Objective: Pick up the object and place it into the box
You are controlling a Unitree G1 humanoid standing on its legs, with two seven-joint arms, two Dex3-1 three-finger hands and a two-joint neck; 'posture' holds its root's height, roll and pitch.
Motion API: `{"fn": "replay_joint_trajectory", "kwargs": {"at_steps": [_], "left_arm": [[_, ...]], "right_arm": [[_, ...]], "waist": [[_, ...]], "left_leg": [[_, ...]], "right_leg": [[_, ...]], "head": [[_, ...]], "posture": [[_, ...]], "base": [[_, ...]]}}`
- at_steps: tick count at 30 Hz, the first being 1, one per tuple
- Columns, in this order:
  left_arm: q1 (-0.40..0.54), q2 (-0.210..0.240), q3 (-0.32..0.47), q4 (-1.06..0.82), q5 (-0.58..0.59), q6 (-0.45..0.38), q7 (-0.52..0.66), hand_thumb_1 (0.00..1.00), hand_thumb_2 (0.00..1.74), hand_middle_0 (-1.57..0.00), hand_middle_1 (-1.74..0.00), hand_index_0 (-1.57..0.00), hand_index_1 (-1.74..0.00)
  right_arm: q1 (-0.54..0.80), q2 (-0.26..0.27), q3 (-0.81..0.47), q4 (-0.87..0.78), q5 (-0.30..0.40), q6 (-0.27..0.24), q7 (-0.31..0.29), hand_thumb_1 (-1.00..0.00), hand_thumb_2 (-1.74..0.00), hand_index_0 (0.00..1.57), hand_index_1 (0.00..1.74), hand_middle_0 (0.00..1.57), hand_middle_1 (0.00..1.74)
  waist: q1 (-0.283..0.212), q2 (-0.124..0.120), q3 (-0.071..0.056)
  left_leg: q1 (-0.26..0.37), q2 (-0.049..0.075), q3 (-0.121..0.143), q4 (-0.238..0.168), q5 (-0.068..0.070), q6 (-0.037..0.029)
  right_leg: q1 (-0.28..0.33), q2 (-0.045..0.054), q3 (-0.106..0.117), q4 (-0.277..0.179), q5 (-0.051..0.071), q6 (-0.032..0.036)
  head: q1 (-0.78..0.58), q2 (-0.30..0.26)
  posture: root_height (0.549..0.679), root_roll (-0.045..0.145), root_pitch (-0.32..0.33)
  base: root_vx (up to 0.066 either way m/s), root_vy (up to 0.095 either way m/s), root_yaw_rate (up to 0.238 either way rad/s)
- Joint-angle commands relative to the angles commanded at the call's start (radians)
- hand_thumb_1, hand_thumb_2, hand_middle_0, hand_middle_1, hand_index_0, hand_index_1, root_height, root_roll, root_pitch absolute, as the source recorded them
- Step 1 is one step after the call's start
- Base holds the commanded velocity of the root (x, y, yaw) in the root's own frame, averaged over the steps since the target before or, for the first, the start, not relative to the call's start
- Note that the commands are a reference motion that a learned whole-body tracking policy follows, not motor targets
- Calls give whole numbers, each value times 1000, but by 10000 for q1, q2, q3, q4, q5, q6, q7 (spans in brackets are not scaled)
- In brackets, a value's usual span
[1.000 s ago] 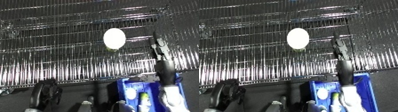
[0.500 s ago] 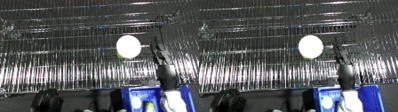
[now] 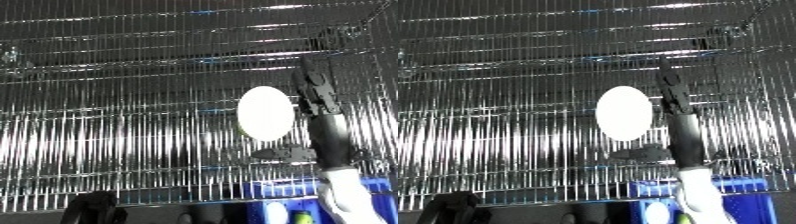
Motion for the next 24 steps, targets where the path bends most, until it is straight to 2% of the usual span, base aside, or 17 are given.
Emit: {"fn": "replay_joint_trajectory", "kwargs": {"at_steps": [6,12,24], "left_arm": [[4,28,-72,3,-92,-130,19,1000,1740,-1570,-1740,-1570,-1740],[17,58,-116,2,-174,-211,2,1000,1740,-1570,-1740,-1570,-1740],[-139,-40,-162,18,-141,-195,55,1000,1740,-1570,-1740,-1570,-1740]], "right_arm": [[-553,-233,126,304,-11,63,15,0,0,0,0,0,0],[-912,-403,283,533,254,113,284,-300,-522,471,522,471,522],[-1325,-323,578,929,468,340,883,-900,-1566,1413,1566,1413,1566]], "waist": [[71,87,0],[131,141,0],[195,152,0]], "left_leg": [[-245,14,12,18,-22,44],[-402,-3,4,30,-36,81],[-459,-12,-12,-45,-11,109]], "right_leg": [[-267,42,-5,69,-35,-42],[-422,85,-4,90,-56,-80],[-490,116,-44,35,-42,-108]], "head": [[226,224],[331,284],[474,333]], "posture": [[590,56,143],[590,55,158],[591,54,170]], "base": [[-16,19,-6],[-11,11,7],[-6,3,9]]}}
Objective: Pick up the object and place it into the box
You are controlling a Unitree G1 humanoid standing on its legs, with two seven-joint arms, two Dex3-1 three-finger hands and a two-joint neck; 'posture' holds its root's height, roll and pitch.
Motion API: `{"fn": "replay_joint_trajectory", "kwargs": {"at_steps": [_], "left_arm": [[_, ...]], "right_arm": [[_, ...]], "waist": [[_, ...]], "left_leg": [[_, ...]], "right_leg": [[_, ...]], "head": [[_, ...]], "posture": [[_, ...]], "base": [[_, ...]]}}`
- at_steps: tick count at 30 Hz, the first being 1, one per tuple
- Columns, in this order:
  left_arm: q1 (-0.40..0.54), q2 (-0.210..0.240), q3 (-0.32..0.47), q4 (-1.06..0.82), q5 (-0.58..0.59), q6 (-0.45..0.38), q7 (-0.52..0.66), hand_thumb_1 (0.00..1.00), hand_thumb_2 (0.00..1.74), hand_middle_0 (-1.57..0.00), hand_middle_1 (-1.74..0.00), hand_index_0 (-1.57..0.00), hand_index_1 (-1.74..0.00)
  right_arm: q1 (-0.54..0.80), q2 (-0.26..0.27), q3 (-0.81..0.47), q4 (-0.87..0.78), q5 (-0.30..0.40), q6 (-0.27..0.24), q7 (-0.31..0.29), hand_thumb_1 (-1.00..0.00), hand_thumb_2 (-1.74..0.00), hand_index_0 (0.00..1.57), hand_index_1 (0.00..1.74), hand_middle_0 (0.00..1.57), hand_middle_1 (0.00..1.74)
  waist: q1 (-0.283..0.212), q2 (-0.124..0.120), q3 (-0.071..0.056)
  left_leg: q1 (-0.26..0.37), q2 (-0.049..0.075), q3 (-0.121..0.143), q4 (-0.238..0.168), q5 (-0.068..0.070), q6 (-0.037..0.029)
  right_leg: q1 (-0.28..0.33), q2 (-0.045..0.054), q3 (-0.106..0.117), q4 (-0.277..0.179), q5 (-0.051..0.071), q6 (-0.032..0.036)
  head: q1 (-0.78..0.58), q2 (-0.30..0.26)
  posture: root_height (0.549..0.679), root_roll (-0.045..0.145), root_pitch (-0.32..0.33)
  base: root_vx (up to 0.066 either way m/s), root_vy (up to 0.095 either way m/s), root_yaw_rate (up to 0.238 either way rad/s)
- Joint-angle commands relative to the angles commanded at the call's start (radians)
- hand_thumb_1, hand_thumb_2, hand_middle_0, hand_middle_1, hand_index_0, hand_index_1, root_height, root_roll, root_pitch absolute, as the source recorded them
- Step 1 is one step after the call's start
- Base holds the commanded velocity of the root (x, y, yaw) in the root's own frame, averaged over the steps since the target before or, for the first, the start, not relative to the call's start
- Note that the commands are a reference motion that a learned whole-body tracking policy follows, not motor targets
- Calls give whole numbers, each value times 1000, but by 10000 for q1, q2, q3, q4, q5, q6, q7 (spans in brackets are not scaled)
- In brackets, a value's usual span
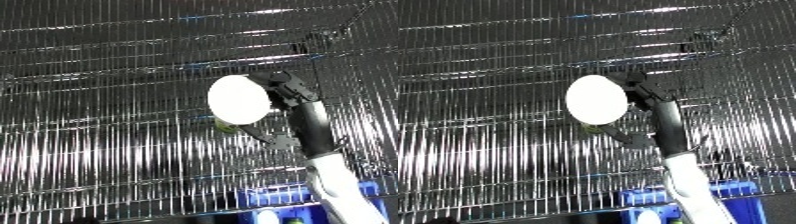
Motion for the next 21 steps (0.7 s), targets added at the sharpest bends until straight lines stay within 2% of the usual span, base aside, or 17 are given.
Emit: {"fn": "replay_joint_trajectory", "kwargs": {"at_steps": [2,14,21], "left_arm": [[-24,-6,-11,3,-11,13,23,1000,1740,-1570,-1740,-1570,-1740],[-30,-66,72,79,14,-144,33,1000,1740,-1570,-1740,-1570,-1740],[233,-83,383,2,90,-205,-43,1000,1740,-1570,-1740,-1570,-1740]], "right_arm": [[-47,27,35,66,8,11,31,-1000,-1740,1570,1740,1570,1740],[72,205,-112,-89,-102,-29,-311,-1000,-1740,1570,1740,1570,1740],[956,384,-601,-1208,-527,-222,-663,-1000,-1740,1570,1740,1570,1740]], "waist": [[4,7,0],[-60,-23,0],[-287,-146,0]], "left_leg": [[-2,2,-1,-4,1,3],[159,10,29,-245,39,30],[518,63,68,-523,71,-8]], "right_leg": [[-4,-2,-2,-7,6,2],[139,71,27,-197,44,-8],[470,117,100,-466,140,47]], "head": [[12,-6],[33,364],[-33,450]], "posture": [[591,54,171],[595,52,174],[601,50,162]], "base": [[-7,6,7],[-16,3,-10],[-16,1,-80]]}}
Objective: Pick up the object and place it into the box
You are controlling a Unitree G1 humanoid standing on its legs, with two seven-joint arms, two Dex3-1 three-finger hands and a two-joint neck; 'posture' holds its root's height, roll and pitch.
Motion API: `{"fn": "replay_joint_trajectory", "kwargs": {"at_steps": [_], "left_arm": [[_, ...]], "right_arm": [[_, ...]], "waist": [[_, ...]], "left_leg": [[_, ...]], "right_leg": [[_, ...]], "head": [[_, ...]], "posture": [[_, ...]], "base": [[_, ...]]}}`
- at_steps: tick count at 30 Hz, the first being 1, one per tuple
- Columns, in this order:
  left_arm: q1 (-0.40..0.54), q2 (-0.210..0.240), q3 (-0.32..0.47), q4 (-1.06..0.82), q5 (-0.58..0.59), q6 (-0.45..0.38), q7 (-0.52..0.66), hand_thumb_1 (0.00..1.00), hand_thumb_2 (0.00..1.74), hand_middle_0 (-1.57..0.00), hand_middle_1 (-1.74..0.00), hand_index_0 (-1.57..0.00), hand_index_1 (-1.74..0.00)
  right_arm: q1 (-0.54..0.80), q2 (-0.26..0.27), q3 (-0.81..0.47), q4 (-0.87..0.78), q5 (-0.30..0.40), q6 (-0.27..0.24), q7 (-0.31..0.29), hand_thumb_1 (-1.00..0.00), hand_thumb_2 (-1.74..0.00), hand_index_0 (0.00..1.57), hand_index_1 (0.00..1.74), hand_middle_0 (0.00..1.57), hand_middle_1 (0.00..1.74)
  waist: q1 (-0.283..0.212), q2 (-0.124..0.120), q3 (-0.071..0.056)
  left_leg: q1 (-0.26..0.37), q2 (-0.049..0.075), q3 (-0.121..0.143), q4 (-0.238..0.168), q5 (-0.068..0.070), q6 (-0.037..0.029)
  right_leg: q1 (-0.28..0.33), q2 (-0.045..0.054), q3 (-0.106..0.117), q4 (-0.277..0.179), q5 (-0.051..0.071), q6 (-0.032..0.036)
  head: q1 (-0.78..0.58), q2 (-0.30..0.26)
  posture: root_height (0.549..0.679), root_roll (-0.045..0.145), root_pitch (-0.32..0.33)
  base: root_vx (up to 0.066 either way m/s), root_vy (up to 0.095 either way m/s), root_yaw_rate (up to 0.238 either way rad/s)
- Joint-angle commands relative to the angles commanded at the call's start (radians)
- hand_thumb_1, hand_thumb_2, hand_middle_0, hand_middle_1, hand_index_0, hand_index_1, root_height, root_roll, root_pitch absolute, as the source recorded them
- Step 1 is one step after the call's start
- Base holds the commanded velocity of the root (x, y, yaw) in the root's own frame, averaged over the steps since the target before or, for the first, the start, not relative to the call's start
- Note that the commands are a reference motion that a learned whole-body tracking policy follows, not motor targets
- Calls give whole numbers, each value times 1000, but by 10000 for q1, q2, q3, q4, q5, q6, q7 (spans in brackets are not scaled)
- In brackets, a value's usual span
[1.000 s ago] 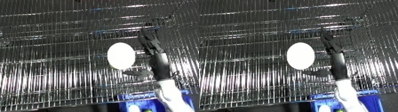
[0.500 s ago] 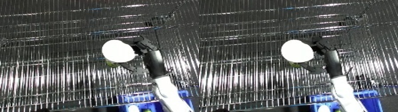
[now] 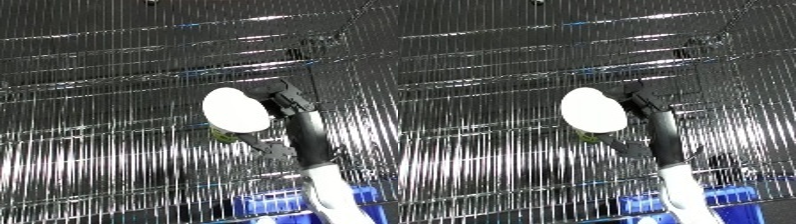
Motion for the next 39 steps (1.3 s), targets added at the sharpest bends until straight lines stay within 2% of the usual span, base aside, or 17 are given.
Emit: {"fn": "replay_joint_trajectory", "kwargs": {"at_steps": [9,10,11,12,14,15,16,19,26,28,33,39], "left_arm": [[430,-28,535,-83,130,-172,-16,1000,1740,-1570,-1740,-1570,-1740],[520,-30,704,-109,165,-209,-9,1000,1740,-1570,-1740,-1570,-1740],[520,-30,704,-109,165,-209,-9,1000,1740,-1570,-1740,-1570,-1740],[601,-30,873,-111,188,-244,-17,1000,1740,-1570,-1740,-1570,-1740],[663,-30,1024,-104,201,-268,-39,1000,1740,-1570,-1740,-1570,-1740],[663,-30,1024,-104,201,-268,-39,1000,1740,-1570,-1740,-1570,-1740],[703,-44,1147,-102,219,-277,-40,1000,1740,-1570,-1740,-1570,-1740],[751,-57,1310,-116,224,-263,-4,1000,1740,-1570,-1740,-1570,-1740],[949,-26,1593,-134,140,-297,-20,1000,1740,-1570,-1740,-1570,-1740],[1095,-2,1713,-117,45,-391,-56,1000,1740,-1570,-1740,-1570,-1740],[1315,-12,1878,-121,-86,-444,-68,1000,1740,-1570,-1740,-1570,-1740],[1420,-247,1859,109,-239,-792,-96,1000,1740,-1570,-1740,-1570,-1740]], "right_arm": [[1585,258,-827,-1729,-631,-479,-471,-1000,-1740,1570,1740,1570,1740],[2016,335,-1038,-2157,-697,-673,-659,-1000,-1740,1570,1740,1570,1740],[2016,335,-1038,-2157,-697,-673,-659,-1000,-1740,1570,1740,1570,1740],[2476,375,-1276,-2531,-655,-963,-854,-1000,-1740,1570,1740,1570,1740],[2916,396,-1517,-2822,-619,-1288,-1012,-1000,-1740,1570,1740,1570,1740],[2916,396,-1517,-2822,-619,-1288,-1012,-1000,-1740,1570,1740,1570,1740],[3318,434,-1760,-3040,-588,-1613,-1118,-1000,-1740,1570,1740,1570,1740],[3823,476,-2084,-3298,-612,-1960,-1288,-1000,-1740,1570,1740,1570,1740],[4846,449,-2596,-3528,-718,-2448,-1818,-1000,-1740,1570,1740,1570,1740],[5469,401,-2879,-3494,-780,-2632,-2161,-1000,-1740,1570,1740,1570,1740],[6397,239,-3388,-3263,-371,-2989,-2447,-1000,-1740,1570,1740,1570,1740],[7046,114,-4113,-2762,591,-3769,-2258,-1000,-1740,1570,1740,1570,1740]], "waist": [[-438,-192,0],[-565,-243,0],[-565,-243,0],[-697,-293,0],[-821,-334,0],[-821,-334,0],[-936,-367,0],[-1095,-411,0],[-1368,-475,0],[-1554,-502,0],[-1961,-499,0],[-2496,-314,0]], "left_leg": [[415,158,85,-304,-2,-44],[552,209,126,-404,-8,-47],[552,209,126,-404,-8,-47],[715,266,168,-505,-14,-51],[870,322,210,-596,-20,-54],[870,322,210,-596,-20,-54],[1020,376,252,-678,-29,-56],[1224,449,314,-779,-51,-61],[1615,570,455,-982,-99,-61],[1835,626,549,-1080,-157,-34],[2231,704,781,-1259,-244,3],[2763,720,1107,-1556,-257,-52]], "right_leg": [[386,123,226,-420,158,78],[513,162,287,-552,202,101],[513,162,287,-552,202,101],[671,201,357,-691,245,127],[829,229,426,-821,282,155],[829,229,426,-821,282,155],[988,246,493,-954,325,185],[1209,271,590,-1142,387,225],[1642,296,766,-1534,492,282],[1878,332,885,-1734,518,298],[2228,383,1076,-1993,528,297],[2538,360,1329,-2362,566,270]], "head": [[-164,266],[-168,268],[-168,268],[-98,266],[-61,219],[-61,219],[108,74],[386,-74],[937,-425],[1642,-418],[2767,-779],[3730,-1243]], "posture": [[607,46,152],[608,45,150],[608,45,150],[610,44,145],[612,43,140],[612,43,140],[614,42,136],[616,41,129],[622,43,116],[625,44,111],[630,51,98],[635,66,86]], "base": [[-30,-1,-149],[-47,-2,-194],[-47,-2,-194],[-51,-1,-221],[-52,1,-224],[-48,3,-201],[-55,6,-214],[-55,13,-229],[-45,28,-206],[-46,37,-208],[-32,65,-208],[3,112,-159]]}}
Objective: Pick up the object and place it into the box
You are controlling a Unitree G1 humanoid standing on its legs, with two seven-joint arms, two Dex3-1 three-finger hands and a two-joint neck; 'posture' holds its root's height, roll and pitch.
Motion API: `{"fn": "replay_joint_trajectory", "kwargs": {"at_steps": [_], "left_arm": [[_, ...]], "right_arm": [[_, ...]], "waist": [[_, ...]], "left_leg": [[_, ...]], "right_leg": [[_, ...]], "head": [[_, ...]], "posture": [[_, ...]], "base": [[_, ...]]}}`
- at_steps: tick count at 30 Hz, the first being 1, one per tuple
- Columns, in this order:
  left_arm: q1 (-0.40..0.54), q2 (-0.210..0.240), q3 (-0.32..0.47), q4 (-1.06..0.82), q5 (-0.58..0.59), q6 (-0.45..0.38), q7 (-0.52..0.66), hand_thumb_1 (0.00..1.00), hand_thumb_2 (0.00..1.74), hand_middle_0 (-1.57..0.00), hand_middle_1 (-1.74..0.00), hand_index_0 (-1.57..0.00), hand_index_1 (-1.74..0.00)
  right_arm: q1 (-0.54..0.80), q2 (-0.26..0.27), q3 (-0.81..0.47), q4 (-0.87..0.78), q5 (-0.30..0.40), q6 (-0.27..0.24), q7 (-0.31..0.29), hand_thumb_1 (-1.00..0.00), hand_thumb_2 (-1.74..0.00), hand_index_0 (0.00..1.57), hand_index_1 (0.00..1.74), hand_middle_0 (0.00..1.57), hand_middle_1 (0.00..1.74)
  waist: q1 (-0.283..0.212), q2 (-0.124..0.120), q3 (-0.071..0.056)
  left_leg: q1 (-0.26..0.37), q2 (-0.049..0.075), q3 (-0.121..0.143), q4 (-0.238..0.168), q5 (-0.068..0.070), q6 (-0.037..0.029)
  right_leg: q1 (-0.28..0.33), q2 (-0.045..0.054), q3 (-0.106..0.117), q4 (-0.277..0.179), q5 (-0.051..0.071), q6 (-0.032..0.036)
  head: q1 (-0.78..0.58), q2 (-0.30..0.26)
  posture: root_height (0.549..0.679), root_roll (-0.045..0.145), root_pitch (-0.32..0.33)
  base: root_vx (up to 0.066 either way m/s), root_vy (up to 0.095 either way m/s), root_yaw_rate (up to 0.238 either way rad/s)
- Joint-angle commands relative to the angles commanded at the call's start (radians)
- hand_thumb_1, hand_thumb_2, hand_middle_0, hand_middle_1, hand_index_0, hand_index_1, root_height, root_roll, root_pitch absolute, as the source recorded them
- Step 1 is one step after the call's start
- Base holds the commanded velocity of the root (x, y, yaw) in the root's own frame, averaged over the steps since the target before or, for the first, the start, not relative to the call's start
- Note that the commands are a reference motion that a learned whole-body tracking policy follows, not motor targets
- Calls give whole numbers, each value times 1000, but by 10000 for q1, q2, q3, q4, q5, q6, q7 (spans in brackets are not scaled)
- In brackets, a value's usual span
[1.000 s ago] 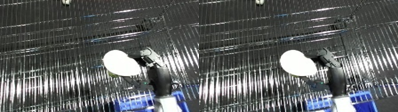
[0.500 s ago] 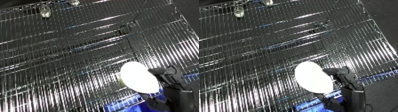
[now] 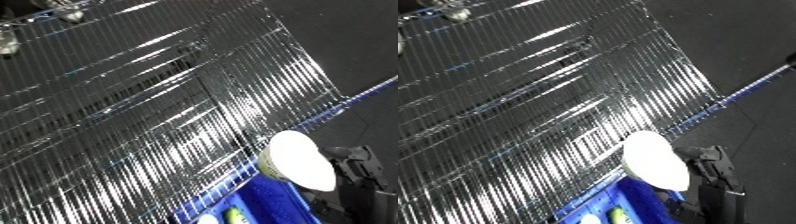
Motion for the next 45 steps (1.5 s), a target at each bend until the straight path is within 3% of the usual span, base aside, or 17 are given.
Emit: {"fn": "replay_joint_trajectory", "kwargs": {"at_steps": [5,16,27,36,45], "left_arm": [[-32,-179,-55,207,-187,-224,2,1000,1740,-1570,-1740,-1570,-1740],[61,-376,-31,442,-396,-372,-145,1000,1740,-1570,-1740,-1570,-1740],[5,-445,-224,613,-530,-566,-185,1000,1740,-1570,-1740,-1570,-1740],[2,-463,-308,561,-538,-549,-114,1000,1740,-1570,-1740,-1570,-1740],[62,-501,-290,580,-564,-531,-149,1000,1740,-1570,-1740,-1570,-1740]], "right_arm": [[307,-125,-509,281,-124,-444,-199,-1000,-1740,1570,1740,1570,1740],[921,-304,-967,1397,-123,-775,-418,-1000,-1740,1570,1740,1570,1740],[866,-426,-699,2599,1100,-1043,337,-450,-783,706,783,706,783],[791,-260,-492,2448,989,-1005,322,0,0,0,0,0,0],[937,-141,-418,2211,807,-736,471,0,0,0,0,0,0]], "waist": [[-359,176,0],[-726,424,0],[-729,610,0],[-660,663,0],[-620,586,0]], "left_leg": [[278,-37,213,-152,-24,-29],[507,-150,408,-198,-138,27],[515,-283,420,-178,-157,32],[515,-351,353,-310,-56,10],[470,-322,292,-210,-44,-10]], "right_leg": [[93,32,154,-109,-40,-56],[40,154,356,48,-177,-140],[-23,190,402,165,-244,-219],[-60,198,399,164,-231,-226],[-58,172,345,273,-275,-264]], "head": [[633,-282],[1752,-477],[2125,-306],[2091,-305],[1601,-406]], "posture": [[636,77,81],[634,87,79],[633,94,79],[632,97,81],[631,99,76]], "base": [[15,108,-127],[9,48,-52],[-1,13,-5],[-1,-7,31],[17,-14,21]]}}
